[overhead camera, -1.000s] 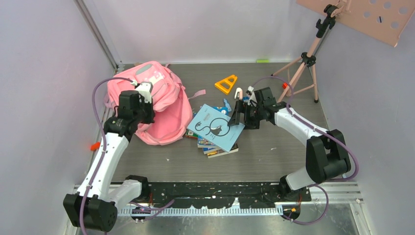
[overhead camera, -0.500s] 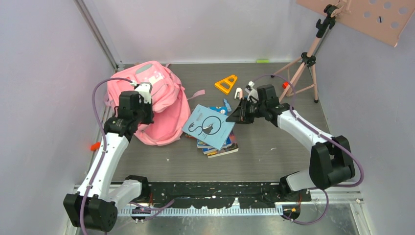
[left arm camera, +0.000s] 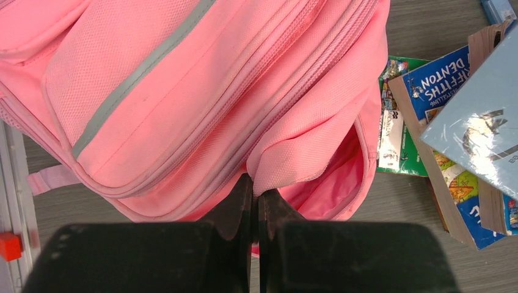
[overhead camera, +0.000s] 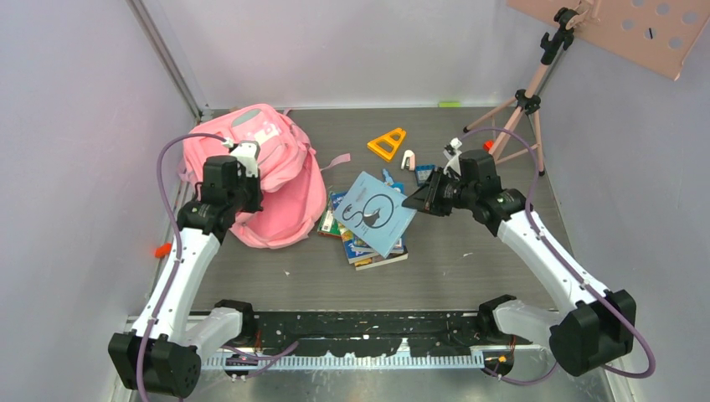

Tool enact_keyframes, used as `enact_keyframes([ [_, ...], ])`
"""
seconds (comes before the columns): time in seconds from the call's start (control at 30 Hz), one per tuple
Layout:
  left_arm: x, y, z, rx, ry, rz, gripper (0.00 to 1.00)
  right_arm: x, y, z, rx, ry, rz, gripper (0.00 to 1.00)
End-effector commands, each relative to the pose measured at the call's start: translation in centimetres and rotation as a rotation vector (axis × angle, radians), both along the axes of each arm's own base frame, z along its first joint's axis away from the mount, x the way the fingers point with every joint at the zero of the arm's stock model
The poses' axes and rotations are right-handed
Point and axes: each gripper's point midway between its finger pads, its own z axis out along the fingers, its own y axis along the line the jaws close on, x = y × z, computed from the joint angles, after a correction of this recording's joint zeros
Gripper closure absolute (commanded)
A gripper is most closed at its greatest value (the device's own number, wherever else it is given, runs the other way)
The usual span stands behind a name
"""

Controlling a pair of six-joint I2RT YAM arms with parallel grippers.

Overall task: Pack the student bag
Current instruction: Pick up the book from the center of the board, then place the book in the student bag.

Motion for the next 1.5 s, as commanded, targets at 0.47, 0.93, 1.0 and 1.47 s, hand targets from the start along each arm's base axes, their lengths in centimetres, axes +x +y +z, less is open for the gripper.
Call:
enact_keyframes([
  [0.47, 0.9, -1.1, 2.9, -0.063, -0.116, -0.036, 1.0, 2.7, 6.8, 11.3, 0.429, -0.065, -0.237, 0.99],
  [0.93, 1.0, -1.3, 2.7, -0.074, -0.111, -0.044, 1.0, 4.3, 15.3, 8.3, 0.545, 0.025, -0.226, 1.0],
  [1.0, 1.0, -1.4, 2.7, -0.075, -0.112, -0.045, 1.0, 4.9, 16.1, 7.5, 0.545, 0.031, -0.232, 1.0],
  [1.47, 1.1, -1.4, 2.6, -0.071, -0.107, -0.045, 1.0, 9.9, 21.2, 8.3, 0.733, -0.016, -0.203, 1.0],
])
